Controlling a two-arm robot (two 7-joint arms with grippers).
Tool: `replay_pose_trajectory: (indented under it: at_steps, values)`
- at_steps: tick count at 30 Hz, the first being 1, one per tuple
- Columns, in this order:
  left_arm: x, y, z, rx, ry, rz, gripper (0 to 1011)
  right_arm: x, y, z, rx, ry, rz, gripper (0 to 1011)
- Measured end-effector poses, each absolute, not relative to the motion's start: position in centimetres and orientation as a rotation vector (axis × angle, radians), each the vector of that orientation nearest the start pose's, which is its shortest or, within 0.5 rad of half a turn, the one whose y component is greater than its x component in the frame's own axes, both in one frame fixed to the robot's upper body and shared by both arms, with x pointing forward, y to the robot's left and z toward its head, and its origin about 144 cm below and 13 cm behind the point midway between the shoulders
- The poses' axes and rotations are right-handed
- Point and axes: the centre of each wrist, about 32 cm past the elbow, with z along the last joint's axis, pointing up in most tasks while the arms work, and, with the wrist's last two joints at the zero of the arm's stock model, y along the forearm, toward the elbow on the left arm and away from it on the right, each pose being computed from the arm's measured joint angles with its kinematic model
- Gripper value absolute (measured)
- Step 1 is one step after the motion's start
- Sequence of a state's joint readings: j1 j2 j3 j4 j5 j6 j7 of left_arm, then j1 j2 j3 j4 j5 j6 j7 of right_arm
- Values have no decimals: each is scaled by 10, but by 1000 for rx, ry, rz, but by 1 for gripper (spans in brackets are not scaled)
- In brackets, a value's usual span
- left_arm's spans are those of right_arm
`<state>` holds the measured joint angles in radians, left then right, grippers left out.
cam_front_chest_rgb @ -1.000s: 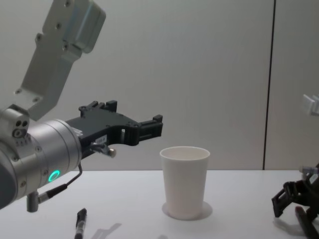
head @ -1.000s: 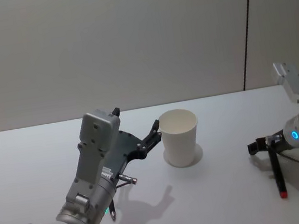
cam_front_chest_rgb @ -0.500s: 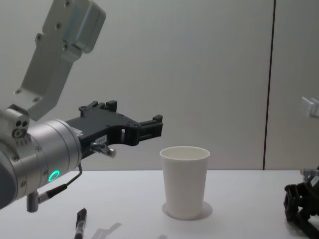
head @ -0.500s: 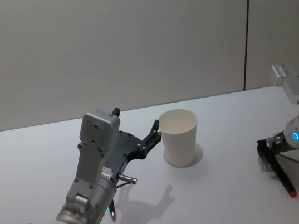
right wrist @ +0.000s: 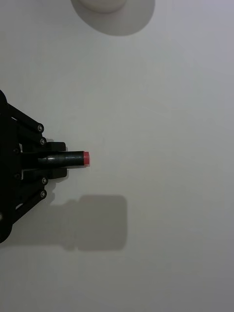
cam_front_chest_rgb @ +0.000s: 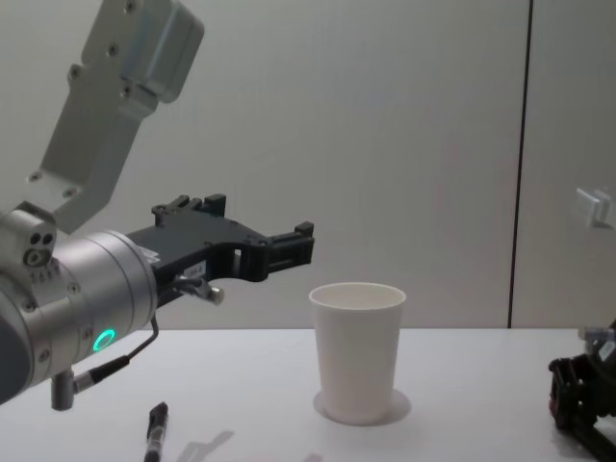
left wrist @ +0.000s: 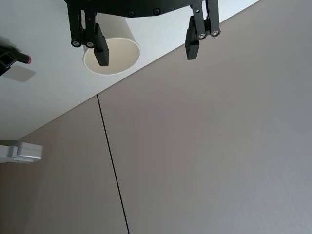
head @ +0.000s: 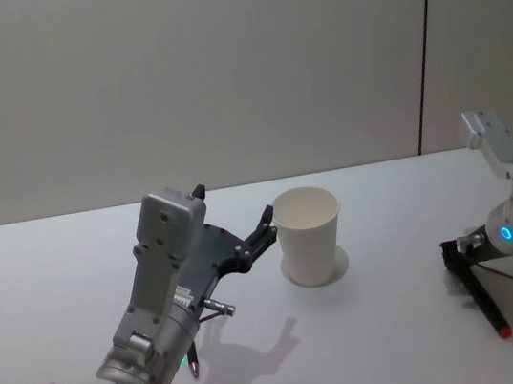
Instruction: Place the pen into the pen holder.
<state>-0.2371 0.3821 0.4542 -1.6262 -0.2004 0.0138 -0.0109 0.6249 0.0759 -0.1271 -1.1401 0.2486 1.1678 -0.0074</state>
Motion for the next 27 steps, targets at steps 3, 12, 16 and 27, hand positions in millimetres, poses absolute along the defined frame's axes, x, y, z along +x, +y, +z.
replay_pose_trajectory:
  at_steps: [3, 12, 16, 27]
  values:
    - [492, 198, 1204, 61, -268, 1124, 1004, 617, -222, 1252, -720, 783, -1291, 175]
    - [492, 198, 1204, 61, -268, 1124, 1004, 613, -223, 1258, -670, 716, -1306, 175]
    - [492, 198, 1204, 61, -268, 1124, 1004, 610, -224, 1262, -642, 678, -1313, 175]
    - [492, 198, 1204, 61, -268, 1124, 1004, 599, -226, 1274, -549, 541, -1317, 175]
